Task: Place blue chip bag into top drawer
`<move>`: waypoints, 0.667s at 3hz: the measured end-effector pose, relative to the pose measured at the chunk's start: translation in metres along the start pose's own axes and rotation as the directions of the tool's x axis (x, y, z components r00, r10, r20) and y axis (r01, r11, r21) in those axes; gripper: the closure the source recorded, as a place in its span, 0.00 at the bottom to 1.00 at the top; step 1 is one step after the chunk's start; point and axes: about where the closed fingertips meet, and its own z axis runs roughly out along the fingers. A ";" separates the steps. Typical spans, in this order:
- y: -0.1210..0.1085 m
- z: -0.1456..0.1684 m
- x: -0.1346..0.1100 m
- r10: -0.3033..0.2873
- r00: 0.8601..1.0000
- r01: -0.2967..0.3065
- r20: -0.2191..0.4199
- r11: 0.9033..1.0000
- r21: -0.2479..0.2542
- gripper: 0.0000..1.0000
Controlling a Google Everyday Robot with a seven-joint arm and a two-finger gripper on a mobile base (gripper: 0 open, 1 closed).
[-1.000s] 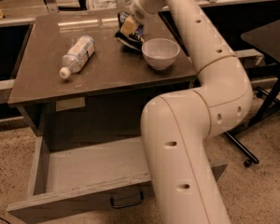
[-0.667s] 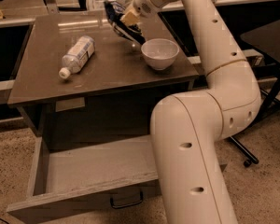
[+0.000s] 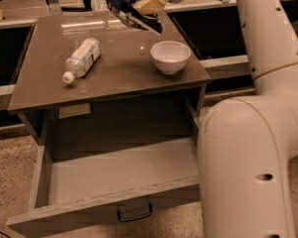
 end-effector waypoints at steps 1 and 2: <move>0.015 0.017 0.003 -0.066 0.998 0.066 -0.001 0.997 -0.049 1.00; 0.015 0.018 0.003 -0.066 0.998 0.066 0.000 0.997 -0.048 1.00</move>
Offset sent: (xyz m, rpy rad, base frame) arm -0.0081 0.0119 -0.0173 -0.0401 -0.0221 0.0692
